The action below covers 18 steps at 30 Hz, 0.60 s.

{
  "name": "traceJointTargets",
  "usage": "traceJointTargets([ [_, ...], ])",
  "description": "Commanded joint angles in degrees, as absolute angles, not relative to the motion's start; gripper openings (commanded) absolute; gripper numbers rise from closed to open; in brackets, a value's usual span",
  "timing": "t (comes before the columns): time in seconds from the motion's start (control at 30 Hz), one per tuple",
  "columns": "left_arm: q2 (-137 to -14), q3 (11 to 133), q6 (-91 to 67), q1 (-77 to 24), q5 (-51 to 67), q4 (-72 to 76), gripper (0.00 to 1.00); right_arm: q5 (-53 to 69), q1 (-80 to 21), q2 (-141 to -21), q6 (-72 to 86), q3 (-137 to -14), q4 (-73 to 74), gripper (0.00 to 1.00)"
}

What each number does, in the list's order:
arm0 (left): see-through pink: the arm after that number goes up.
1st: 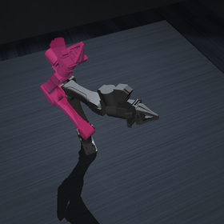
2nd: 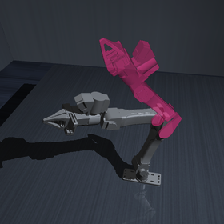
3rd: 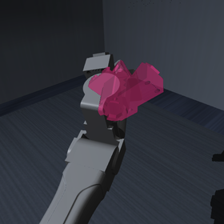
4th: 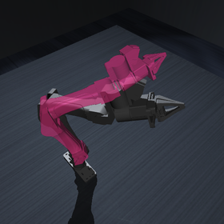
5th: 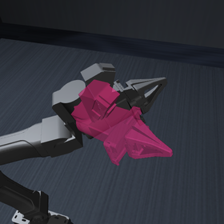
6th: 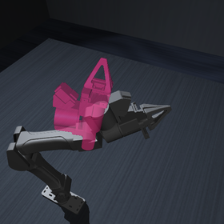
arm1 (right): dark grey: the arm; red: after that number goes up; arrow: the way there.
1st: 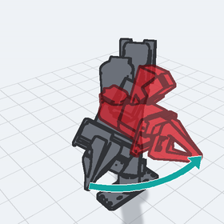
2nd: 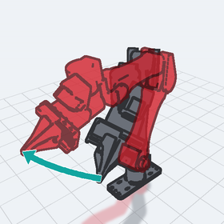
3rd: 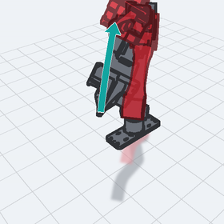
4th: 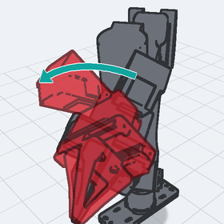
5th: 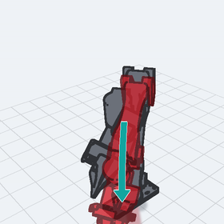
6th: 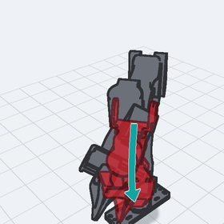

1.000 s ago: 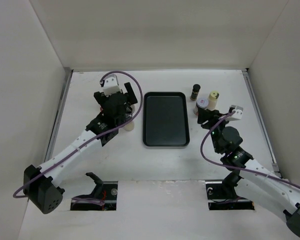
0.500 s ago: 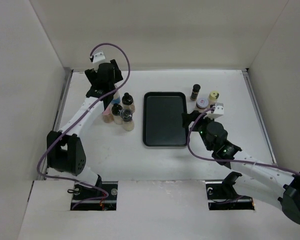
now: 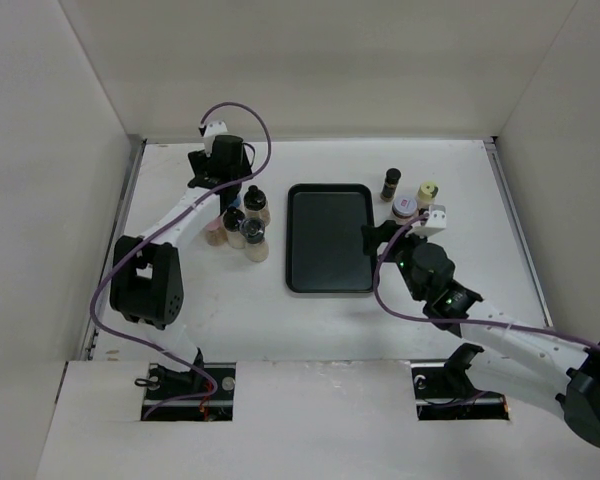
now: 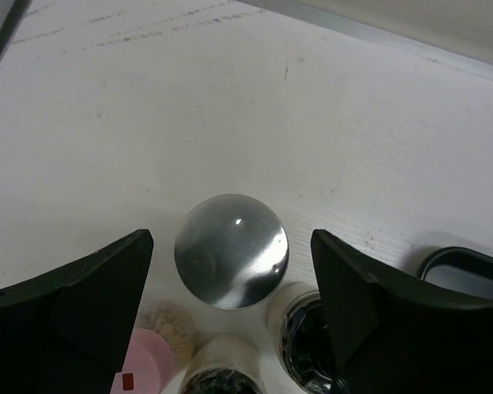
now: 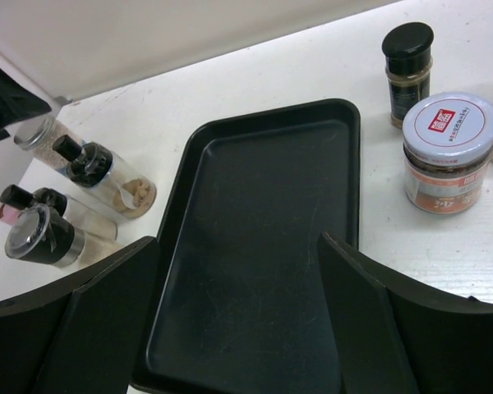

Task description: Organize the condiment bottles

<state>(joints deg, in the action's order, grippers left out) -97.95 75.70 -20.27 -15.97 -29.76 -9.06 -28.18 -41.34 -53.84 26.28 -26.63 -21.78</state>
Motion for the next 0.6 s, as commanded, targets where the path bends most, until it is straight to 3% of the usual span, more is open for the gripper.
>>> traceJointTargets([
  [0.0,-100.19,76.29,-21.35,-15.51,-29.53,-7.82,0.74,-27.60,-41.79,-54.40,25.40,-29.18,-25.66,0.84],
  [0.13,-101.07,75.15,-22.67,-15.16,-28.57,-7.03,0.70,-27.60,-41.79,-54.32,25.40,-29.27,-25.66,0.85],
  [0.23,-100.64,75.50,-23.20,-14.37,-28.39,-6.33,0.48,-27.60,-41.79,-55.02,25.40,-29.18,-25.66,0.85],
  [0.3,-98.71,75.50,-23.38,-14.28,-28.91,-4.84,0.39,-27.60,-41.79,-55.72,25.40,-29.44,-25.66,0.85],
  [0.57,-91.06,80.85,-20.66,-15.86,-31.90,2.54,0.34,-27.60,-41.79,-56.34,25.31,-29.62,-25.75,0.84],
])
